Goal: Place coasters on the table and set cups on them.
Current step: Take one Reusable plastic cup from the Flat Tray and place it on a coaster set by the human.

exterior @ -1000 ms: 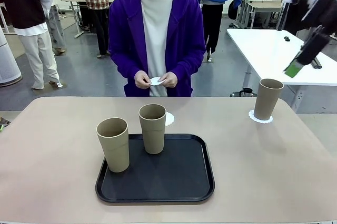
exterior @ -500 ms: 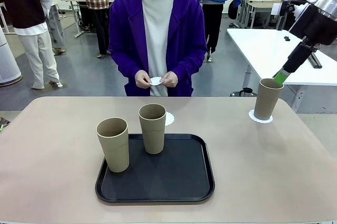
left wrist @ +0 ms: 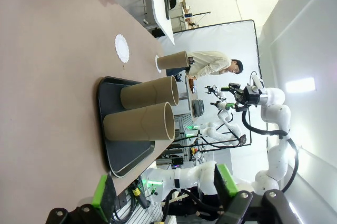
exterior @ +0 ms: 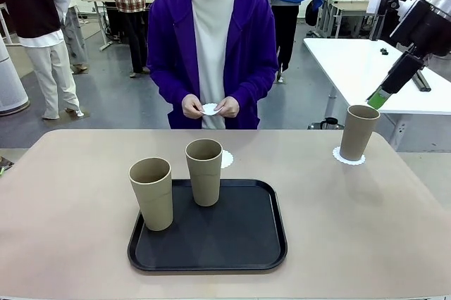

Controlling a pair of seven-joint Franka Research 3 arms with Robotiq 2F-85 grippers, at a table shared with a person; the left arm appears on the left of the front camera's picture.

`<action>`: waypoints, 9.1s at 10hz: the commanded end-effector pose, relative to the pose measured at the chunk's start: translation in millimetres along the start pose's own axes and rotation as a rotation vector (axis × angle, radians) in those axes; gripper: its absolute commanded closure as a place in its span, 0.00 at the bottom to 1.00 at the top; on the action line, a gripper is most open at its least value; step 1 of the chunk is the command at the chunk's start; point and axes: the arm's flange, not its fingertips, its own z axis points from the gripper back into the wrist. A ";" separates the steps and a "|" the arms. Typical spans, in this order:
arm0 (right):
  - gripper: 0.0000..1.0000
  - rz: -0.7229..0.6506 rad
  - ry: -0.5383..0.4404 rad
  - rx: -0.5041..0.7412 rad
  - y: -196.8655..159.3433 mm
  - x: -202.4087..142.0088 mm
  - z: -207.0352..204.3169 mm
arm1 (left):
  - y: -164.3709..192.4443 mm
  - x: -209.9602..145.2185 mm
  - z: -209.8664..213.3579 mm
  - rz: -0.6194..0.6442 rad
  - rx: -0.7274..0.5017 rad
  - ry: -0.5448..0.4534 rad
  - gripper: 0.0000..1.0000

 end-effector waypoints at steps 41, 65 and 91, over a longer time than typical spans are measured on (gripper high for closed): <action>0.00 0.401 -0.895 0.586 20.5 66.1 -416.2 | -0.3 -0.3 0.5 -0.014 -0.014 -0.006 0.00; 0.00 0.452 -0.901 0.675 24.0 109.9 -456.5 | -0.3 -0.3 0.5 -0.014 -0.014 -0.006 0.00; 1.00 0.357 -0.890 0.617 68.2 150.5 -248.0 | -0.3 -0.3 0.5 -0.014 -0.014 -0.006 0.00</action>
